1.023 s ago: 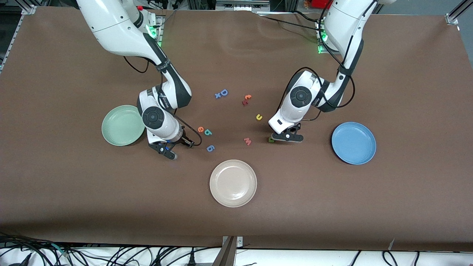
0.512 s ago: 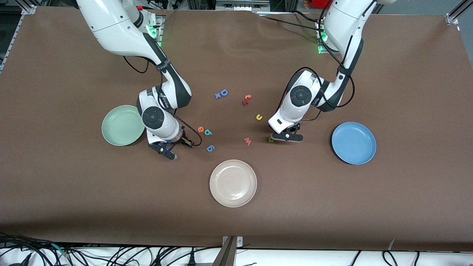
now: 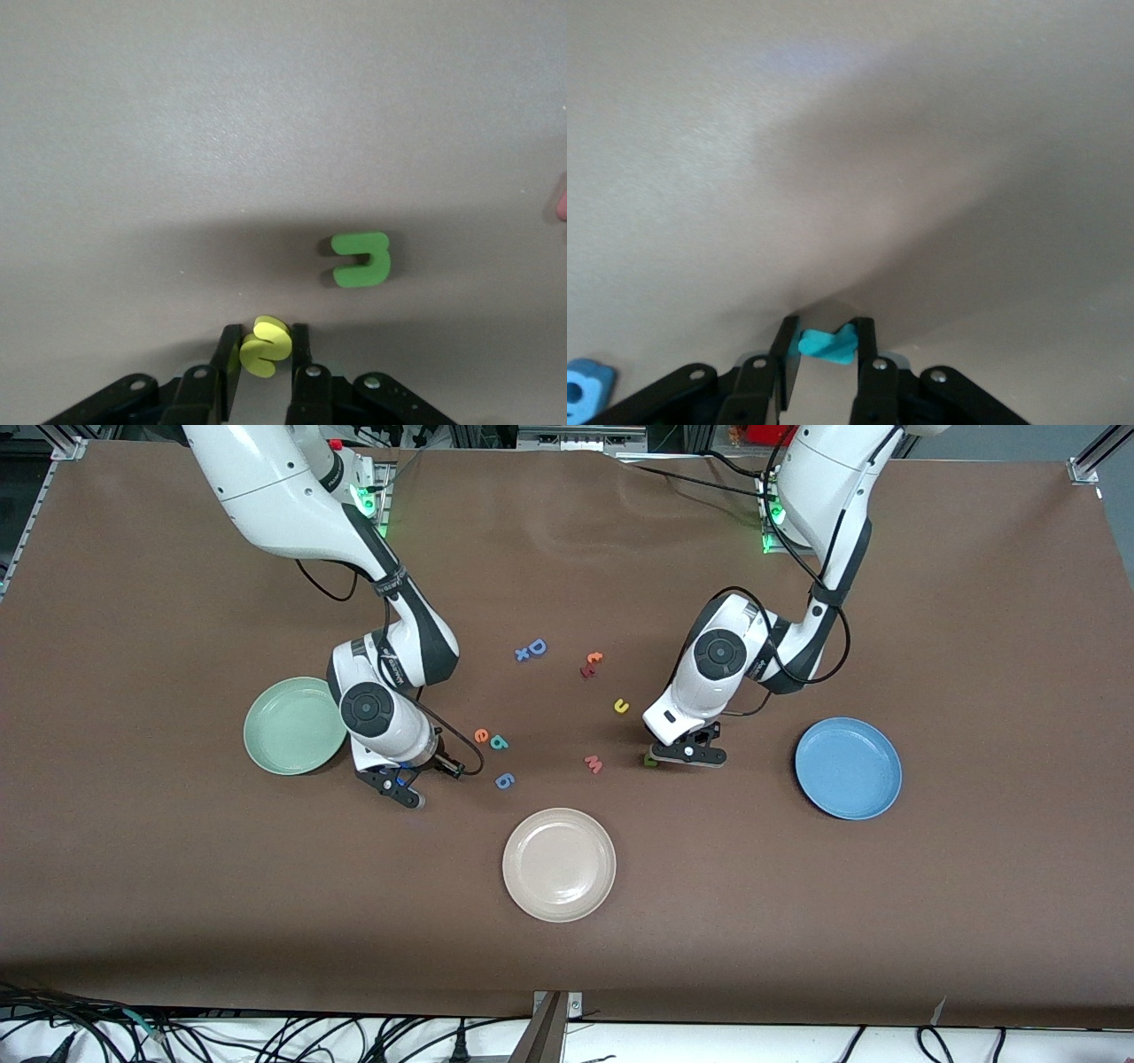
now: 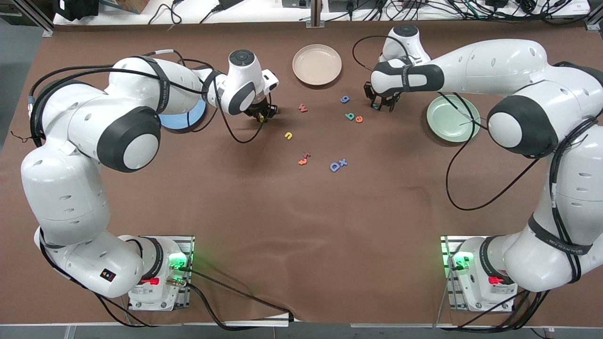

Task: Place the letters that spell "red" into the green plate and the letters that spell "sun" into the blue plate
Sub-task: 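Drop the yellow 2 on the blue plate and cyan l on the green plate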

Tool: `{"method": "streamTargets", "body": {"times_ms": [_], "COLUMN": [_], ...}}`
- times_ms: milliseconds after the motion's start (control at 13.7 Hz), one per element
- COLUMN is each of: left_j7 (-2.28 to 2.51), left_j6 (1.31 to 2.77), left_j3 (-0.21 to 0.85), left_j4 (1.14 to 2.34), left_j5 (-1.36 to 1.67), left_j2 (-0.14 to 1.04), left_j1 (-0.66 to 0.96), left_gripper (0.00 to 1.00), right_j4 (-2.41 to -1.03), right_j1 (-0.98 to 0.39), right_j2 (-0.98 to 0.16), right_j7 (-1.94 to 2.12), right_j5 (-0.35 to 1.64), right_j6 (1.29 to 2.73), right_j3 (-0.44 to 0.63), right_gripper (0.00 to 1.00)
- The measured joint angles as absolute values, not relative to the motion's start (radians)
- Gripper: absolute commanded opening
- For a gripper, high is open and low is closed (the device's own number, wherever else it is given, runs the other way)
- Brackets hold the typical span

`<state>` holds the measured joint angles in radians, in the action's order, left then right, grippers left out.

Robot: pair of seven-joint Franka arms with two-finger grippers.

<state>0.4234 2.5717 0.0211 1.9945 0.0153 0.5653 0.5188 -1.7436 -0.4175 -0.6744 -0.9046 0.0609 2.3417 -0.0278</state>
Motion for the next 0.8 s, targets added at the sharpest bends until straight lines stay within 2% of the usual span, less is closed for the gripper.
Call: {"method": "streamTargets", "body": {"times_ms": [365, 804], "left_j7": [0.341, 0.108], "left_j6": [2.477, 2.334], "left_j3": [0.011, 0.007], "left_j4": [1.974, 1.973], "left_j5": [0.012, 0.009], "left_j2": [0.513, 0.446], "left_j1": [0.473, 0.351], "left_gripper": [0.06, 0.06], "right_j4": [-1.61, -1.599], "right_j1": [-0.393, -0.317], "right_j2": [-0.64, -0.549], "right_j7": [-0.829, -0.583], "right_j5": [0.061, 0.061], "right_j6": [2.057, 1.811], "right_j3": [0.004, 0.1], "right_gripper": [0.2, 0.21]}}
